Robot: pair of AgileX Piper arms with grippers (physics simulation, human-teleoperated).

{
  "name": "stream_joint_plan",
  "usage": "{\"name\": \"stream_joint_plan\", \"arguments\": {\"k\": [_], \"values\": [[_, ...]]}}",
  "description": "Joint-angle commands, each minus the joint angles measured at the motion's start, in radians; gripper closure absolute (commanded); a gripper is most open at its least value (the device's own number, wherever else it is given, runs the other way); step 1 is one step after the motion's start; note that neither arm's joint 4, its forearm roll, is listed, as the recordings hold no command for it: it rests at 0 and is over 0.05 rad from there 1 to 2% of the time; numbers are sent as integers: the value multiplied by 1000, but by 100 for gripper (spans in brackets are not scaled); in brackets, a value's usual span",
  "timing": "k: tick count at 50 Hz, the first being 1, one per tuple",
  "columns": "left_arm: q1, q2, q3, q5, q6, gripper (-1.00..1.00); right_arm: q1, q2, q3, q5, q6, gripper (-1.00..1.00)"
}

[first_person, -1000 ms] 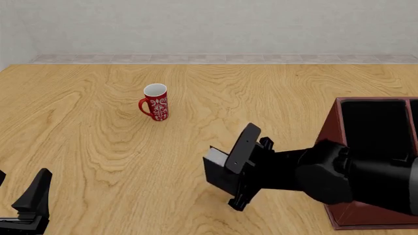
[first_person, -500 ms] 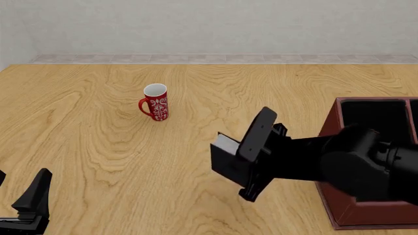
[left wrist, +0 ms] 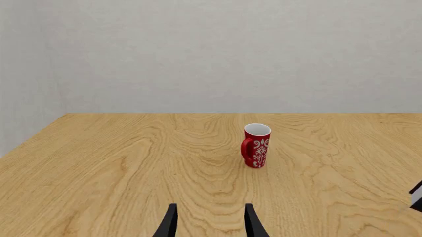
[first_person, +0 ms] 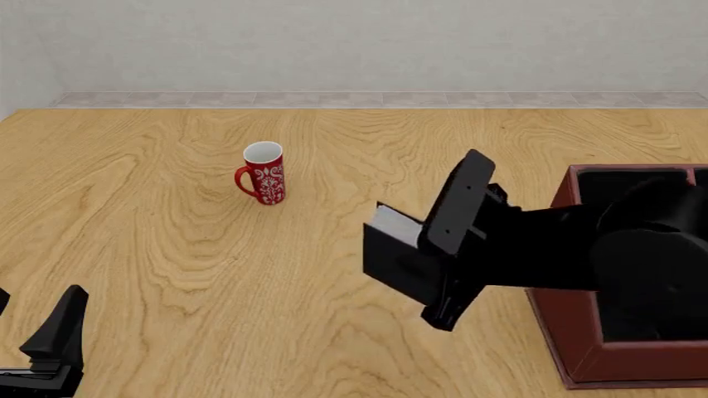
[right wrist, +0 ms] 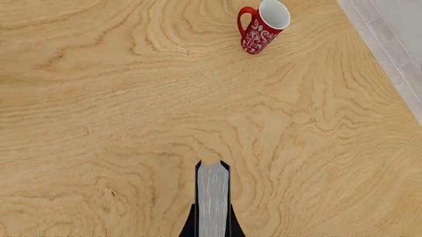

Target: Pick up the book and place it in the left compartment of the caddy.

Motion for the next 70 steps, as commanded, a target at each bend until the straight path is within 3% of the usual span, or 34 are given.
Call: {"name": "stream_joint_plan", "arguments": {"k": [1, 15, 24, 30, 37, 45, 46, 70], "values": [[0, 0, 0, 0, 0, -100, -13, -48, -44, 65, 9, 100], [0, 0, 0, 0, 0, -100, -19, -89, -110, 155, 32, 100], [0, 0, 0, 0, 0, -100, 2, -102, -192, 220, 111, 100], [0, 0, 0, 0, 0, -100, -5, -113, -218, 249, 119, 100], [0, 0, 0, 0, 0, -100, 2, -124, -269, 293, 168, 100], [0, 0, 0, 0, 0, -100, -21, -137, -311, 345, 200, 100], [0, 0, 0, 0, 0, -100, -24, -139, -324, 357, 229, 100], [0, 0, 0, 0, 0, -100, -96, -170, -410, 483, 327, 100]]}}
